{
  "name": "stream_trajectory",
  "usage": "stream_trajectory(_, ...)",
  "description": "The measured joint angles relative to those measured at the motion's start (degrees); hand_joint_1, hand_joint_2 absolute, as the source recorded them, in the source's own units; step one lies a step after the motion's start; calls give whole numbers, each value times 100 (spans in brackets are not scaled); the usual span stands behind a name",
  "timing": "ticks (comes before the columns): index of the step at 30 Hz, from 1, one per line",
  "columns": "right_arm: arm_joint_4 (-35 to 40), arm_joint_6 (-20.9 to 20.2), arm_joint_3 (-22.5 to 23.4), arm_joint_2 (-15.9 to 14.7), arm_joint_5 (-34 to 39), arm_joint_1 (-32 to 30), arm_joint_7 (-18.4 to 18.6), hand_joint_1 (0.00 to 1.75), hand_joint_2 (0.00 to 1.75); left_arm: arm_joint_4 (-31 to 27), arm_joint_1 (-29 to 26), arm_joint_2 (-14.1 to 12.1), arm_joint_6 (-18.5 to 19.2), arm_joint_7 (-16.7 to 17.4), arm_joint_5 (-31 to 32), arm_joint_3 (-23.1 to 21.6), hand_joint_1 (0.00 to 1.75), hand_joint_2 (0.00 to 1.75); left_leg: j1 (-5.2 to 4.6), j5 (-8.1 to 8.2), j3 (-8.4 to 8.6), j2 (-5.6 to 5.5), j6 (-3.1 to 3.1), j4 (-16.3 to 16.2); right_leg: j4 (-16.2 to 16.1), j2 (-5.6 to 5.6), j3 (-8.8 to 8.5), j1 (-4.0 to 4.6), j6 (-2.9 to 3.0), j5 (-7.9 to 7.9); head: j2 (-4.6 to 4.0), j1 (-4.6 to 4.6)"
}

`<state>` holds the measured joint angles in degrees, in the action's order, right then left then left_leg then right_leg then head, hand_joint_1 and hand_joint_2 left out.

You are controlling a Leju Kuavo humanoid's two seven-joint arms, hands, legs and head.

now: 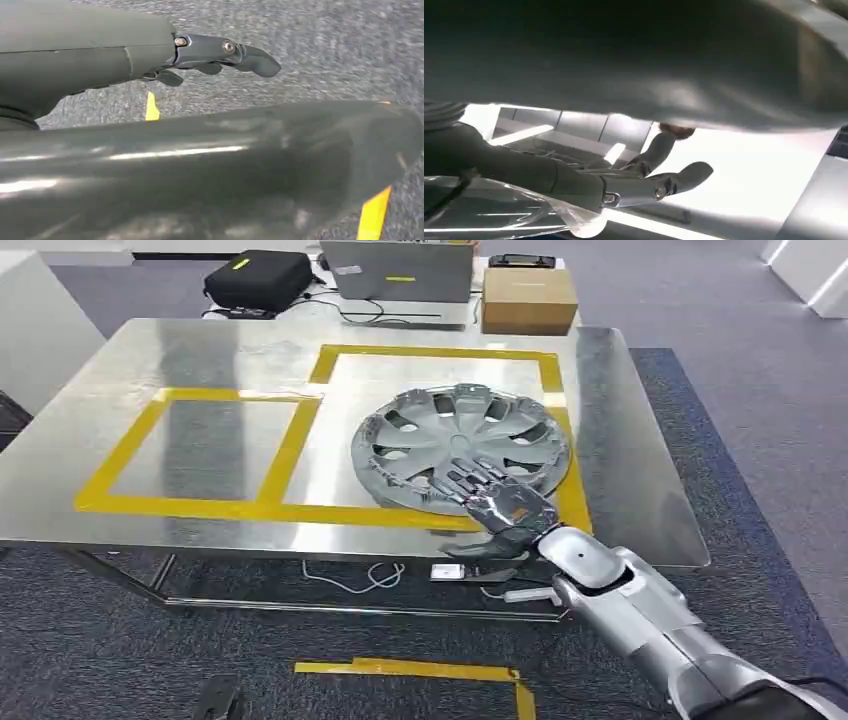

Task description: Take the parts from the cabinet and place them on the table.

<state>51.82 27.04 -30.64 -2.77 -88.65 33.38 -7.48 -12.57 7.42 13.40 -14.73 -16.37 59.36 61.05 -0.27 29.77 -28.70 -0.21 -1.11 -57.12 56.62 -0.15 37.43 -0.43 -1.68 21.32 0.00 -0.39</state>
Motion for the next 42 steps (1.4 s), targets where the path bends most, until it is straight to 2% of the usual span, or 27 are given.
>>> stream_trajectory(1,53,0,-2,-29,0,-17,0,0,0,0,-8,4,0,0,-9,7,0,0,18,-85,-25,5,-42,50,-9,5,24,4,-45,-40,0,-5)
stream_trajectory(3,121,2,-4,-83,7,-29,4,0,0,0,11,9,4,0,-9,11,0,0,42,-199,-129,37,-126,62,275,9,204,-21,-83,424,0,24)
stream_trajectory(5,216,11,-4,-142,13,-75,9,0,0,0,5,13,9,0,-9,13,0,0,40,-316,-286,37,-152,56,1216,11,473,-25,-128,1084,0,33)
stream_trajectory(7,337,13,-4,-162,15,-180,9,0,0,0,-8,13,11,0,-15,22,0,0,40,-433,-453,38,-145,47,1890,8,576,-26,-157,1287,0,35)
stream_trajectory(8,393,13,-7,-171,17,-225,9,0,0,0,-11,13,11,-2,-20,28,0,0,40,-482,-522,38,-135,44,1856,8,455,-26,-157,1167,0,35)
stream_trajectory(10,522,20,-7,-190,26,-286,18,0,0,0,-11,13,11,-11,-30,39,0,0,41,-573,-648,36,-105,31,1154,8,-117,-26,-129,807,0,35)
stream_trajectory(11,639,31,-7,-192,37,-318,44,0,0,0,-11,15,11,-18,-39,44,0,0,40,-613,-687,35,-78,21,554,10,-559,-25,-102,745,0,35)
stream_trajectory(12,769,52,-4,-197,46,-346,79,0,0,0,-12,15,11,-28,-50,48,0,0,13,-639,-713,35,-45,7,94,12,-919,-12,-80,873,0,37)
stream_trajectory(13,860,79,-2,-197,48,-383,94,0,0,0,-8,18,11,-39,-59,52,0,0,1,-673,-740,42,-23,-13,-147,28,-1060,-5,-70,926,0,31)
stream_trajectory(15,1051,151,0,-216,57,-523,114,0,0,0,-12,18,13,-55,-83,79,0,0,14,-782,-770,42,42,-7,-98,25,-973,14,-32,900,0,39)
stream_trajectory(16,1140,188,6,-225,70,-638,148,0,0,0,-27,20,11,-59,-102,92,0,0,12,-819,-780,30,76,-8,-99,13,-923,10,31,859,0,26)
stream_trajectory(17,1271,269,44,-247,105,-763,221,0,0,0,-43,18,7,-66,-122,112,0,0,32,-718,-814,23,112,-54,-119,-26,-909,-22,115,794,0,48)
stream_trajectory(19,1597,497,164,-265,243,-1094,232,0,0,0,-65,18,-2,-68,-142,138,0,0,42,-116,-973,28,159,-525,-117,-34,-780,-16,204,699,0,-4)
stream_trajectory(21,1966,726,344,-286,370,-1529,135,0,0,0,-74,18,-2,-68,-164,153,0,0,50,465,-1152,28,195,-1426,-108,-52,-641,-5,213,592,0,-2)
stream_trajectory(22,2108,847,429,-286,526,-1778,23,0,0,0,-76,18,-9,-68,-168,162,0,0,50,562,-1171,28,200,-1768,-98,-65,-565,3,211,538,0,-2)
stream_trajectory(25,2912,1206,897,-182,2172,-2651,-1133,0,0,0,-79,18,-28,-92,-233,210,0,0,50,138,-732,28,171,-1463,-32,-110,-357,24,188,438,0,0)
stream_trajectory(26,3218,1255,1146,-25,3063,-3011,-1760,0,0,0,-84,18,-39,-105,-266,247,0,0,49,-53,-334,25,140,-922,4,-111,-284,30,175,407,0,2)
stream_trajectory(27,3415,1237,1336,130,3824,-3269,-2226,0,0,0,-81,18,-59,-116,-310,275,0,0,43,-38,41,4,102,-395,37,-109,-241,32,156,377,0,0)
stream_trajectory(28,3553,1189,1489,265,4407,-3485,-2519,0,0,0,-78,18,-74,-122,-350,295,0,0,22,147,279,-15,71,-10,60,-92,-203,63,124,344,0,-5)
stream_trajectory(31,3900,504,2130,626,6049,-4115,-2949,0,0,0,-86,33,-144,-166,-466,409,0,0,-12,145,231,-19,21,68,38,-103,-183,30,21,205,-2,6)
stream_trajectory(33,3862,-498,2812,934,7210,-4338,-2970,0,0,0,-118,59,-208,-164,-595,501,0,0,22,6,139,36,-81,122,82,-57,-135,11,-42,235,0,-5)
stream_trajectory(34,3649,-1202,3162,1050,7887,-4345,-2973,0,0,0,-111,61,-230,-160,-630,553,0,0,18,-64,65,41,-125,124,233,-19,-31,12,-75,556,0,9)
stream_trajectory(36,2897,-3129,4288,1308,9079,-4276,-2977,0,0,0,-104,88,-227,-153,-664,619,0,0,7,-212,-120,45,-181,115,1040,-10,172,-14,-126,1288,-2,39)
stream_trajectory(37,2712,-3709,4771,1432,9257,-4298,-2981,0,0,0,-105,105,-227,-153,-673,638,0,0,-7,-288,-224,35,-197,108,1444,-9,248,-21,-147,1494,0,30)
stream_trajectory(38,2541,-4006,5196,1516,9284,-4307,-2981,0,0,0,-116,109,-227,-151,-680,669,0,0,-19,-364,-333,26,-195,99,1730,-7,260,-20,-156,1507,0,46)
stream_trajectory(40,2165,-3925,5706,1600,9291,-4236,-2981,0,0,0,-125,109,-232,-144,-715,719,0,0,-41,-493,-528,44,-171,74,1665,-4,9,-17,-143,1108,0,44)
stream_trajectory(42,1377,-3044,6377,1637,8721,-3965,-2981,0,0,0,-99,127,-247,-151,-789,761,0,0,-51,-615,-691,64,-143,50,800,-4,-713,-8,-66,843,0,41)
